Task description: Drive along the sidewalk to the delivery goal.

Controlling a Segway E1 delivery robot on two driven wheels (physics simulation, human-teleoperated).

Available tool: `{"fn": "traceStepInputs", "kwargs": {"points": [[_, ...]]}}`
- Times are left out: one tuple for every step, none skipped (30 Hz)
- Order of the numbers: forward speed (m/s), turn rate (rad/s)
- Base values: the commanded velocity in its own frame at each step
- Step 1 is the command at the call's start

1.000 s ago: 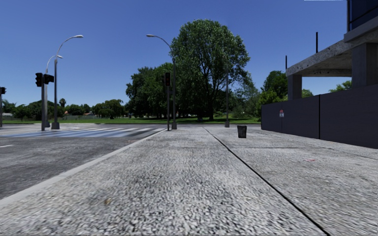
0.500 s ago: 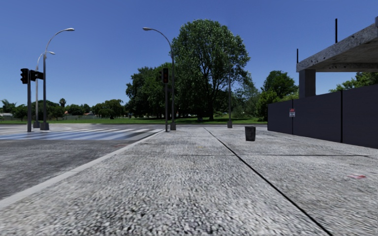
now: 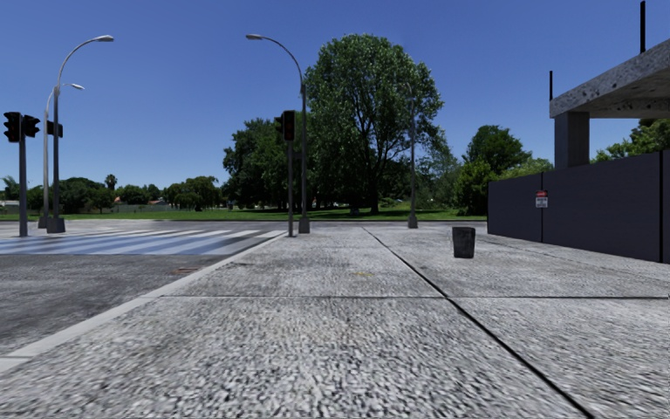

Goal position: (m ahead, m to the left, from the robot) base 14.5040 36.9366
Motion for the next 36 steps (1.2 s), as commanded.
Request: {"fn": "traceStepInputs", "kwargs": {"points": [[2.0,0.0],[2.0,0.0],[2.0,0.0],[2.0,0.0],[2.0,0.0],[2.0,0.0],[2.0,0.0],[2.0,0.0],[2.0,0.0],[2.0,0.0],[2.0,0.0],[2.0,0.0],[2.0,0.0],[2.0,0.0],[2.0,0.0],[2.0,0.0],[2.0,0.0],[2.0,0.0],[2.0,0.0],[2.0,0.0],[2.0,0.0],[2.0,0.0],[2.0,0.0],[2.0,0.0],[2.0,0.0],[2.0,0.0],[2.0,0.0],[2.0,0.0],[2.0,0.0],[2.0,0.0],[2.0,0.0],[2.0,0.0],[2.0,0.0],[2.0,0.0],[2.0,0.0],[2.0,0.0]]}}
